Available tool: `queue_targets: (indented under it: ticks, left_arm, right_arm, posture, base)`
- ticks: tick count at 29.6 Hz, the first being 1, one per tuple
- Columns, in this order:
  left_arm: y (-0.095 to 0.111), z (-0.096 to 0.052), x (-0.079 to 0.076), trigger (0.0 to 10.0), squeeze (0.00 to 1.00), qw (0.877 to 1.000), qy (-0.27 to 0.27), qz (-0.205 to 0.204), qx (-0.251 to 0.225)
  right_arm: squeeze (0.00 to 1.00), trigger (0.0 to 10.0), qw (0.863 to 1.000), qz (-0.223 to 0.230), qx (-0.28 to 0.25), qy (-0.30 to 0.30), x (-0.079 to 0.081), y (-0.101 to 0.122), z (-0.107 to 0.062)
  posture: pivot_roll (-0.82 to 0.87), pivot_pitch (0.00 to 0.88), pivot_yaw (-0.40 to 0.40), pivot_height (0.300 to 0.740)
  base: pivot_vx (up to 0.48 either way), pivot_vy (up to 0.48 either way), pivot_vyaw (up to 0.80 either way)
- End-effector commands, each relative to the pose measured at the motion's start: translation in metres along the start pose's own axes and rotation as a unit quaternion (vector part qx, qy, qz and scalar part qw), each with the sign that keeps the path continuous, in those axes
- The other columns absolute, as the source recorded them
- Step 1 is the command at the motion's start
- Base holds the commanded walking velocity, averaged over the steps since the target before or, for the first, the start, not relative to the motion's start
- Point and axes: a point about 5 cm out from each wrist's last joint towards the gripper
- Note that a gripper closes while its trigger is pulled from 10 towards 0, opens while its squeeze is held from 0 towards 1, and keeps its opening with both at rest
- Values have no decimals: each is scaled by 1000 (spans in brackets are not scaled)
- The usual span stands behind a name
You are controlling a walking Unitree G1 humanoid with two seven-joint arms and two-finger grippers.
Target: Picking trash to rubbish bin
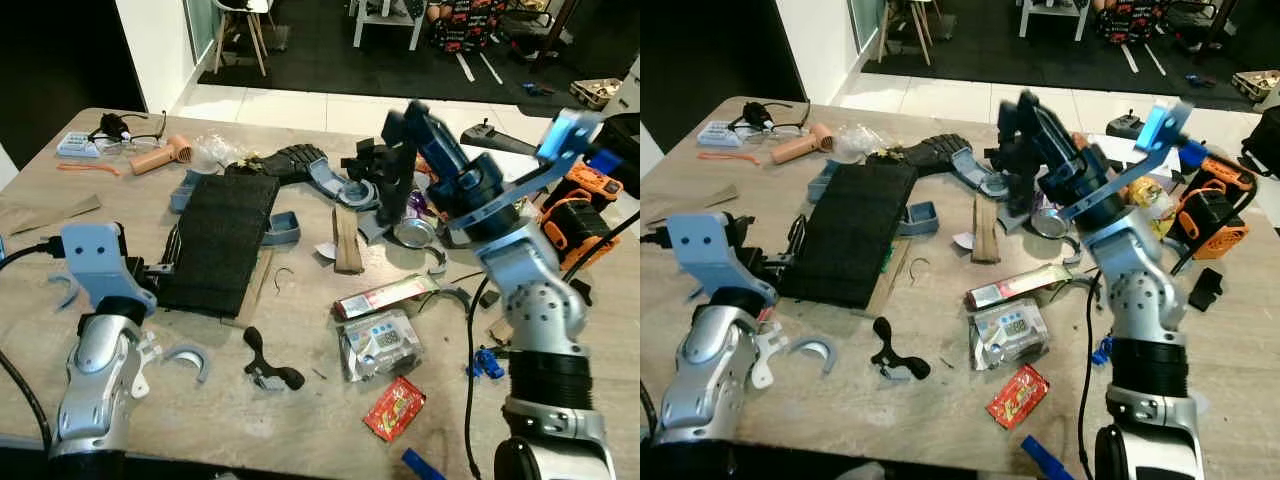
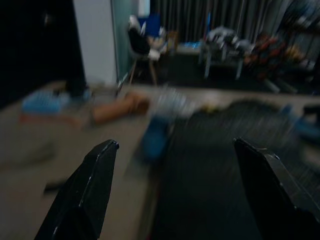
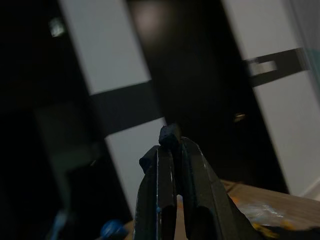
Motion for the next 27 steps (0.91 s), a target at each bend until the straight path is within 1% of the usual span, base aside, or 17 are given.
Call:
queue_targets:
  ticks: [1, 3, 4, 6, 8, 13, 17, 27]
  left_arm:
    - [8, 4, -11, 10000, 0, 1000, -20, 5, -9]
    - [8, 4, -14, 10000, 0, 1000, -28, 7, -6]
    - [8, 4, -14, 10000, 0, 1000, -28, 7, -6]
    - [3, 1, -17, 10000, 0, 999, -33, 4, 8]
    - [-2, -1, -19, 10000, 0, 999, -36, 3, 18]
    - [-5, -3, -21, 10000, 0, 999, -35, 0, 25]
    - [-7, -3, -23, 10000, 0, 999, -36, -6, 33]
    - [-8, -3, -21, 10000, 0, 999, -34, -4, 41]
  right_arm:
    - [0, 10000, 999, -8, 15, 41, 13, 1, 5]
    - [0, 10000, 998, -8, 32, 48, 18, -6, 3]
    - [0, 10000, 998, -8, 32, 48, 18, -6, 3]
    - [0, 10000, 997, 3, 59, 49, 24, -18, -5]
    - [0, 10000, 996, 11, 75, 51, 29, -23, -10]
    - [0, 10000, 996, 17, 76, 53, 32, -22, -9]
    - [0, 10000, 995, 19, 77, 61, 34, -22, -6]
    - [0, 10000, 994, 22, 91, 62, 37, -29, -8]
  posture:
    - [-148, 0, -10, 740]
    - [-149, 0, -9, 740]
    - [-149, 0, -9, 740]
    - [-151, 0, -6, 740]
    - [-156, 0, -3, 740]
    - [-165, 0, -1, 740]
    - [-179, 0, 1, 740]
    - [-170, 0, 4, 740]
  base:
    - [0, 0, 0]
    - [0, 0, 0]
    - [0, 0, 0]
    - [-300, 0, 0]
    - [-321, 0, 0]
    - [-330, 0, 0]
    - [-348, 0, 0]
    - [-383, 0, 0]
Point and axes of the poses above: a point about 5 cm out from each wrist's last joint towards the gripper, its own z axis pointing out of the wrist towards the gripper, its own y axis along the axis of the wrist's last joint, x = y × z, and after that the axes turned 15 degrees about -z, right-handed
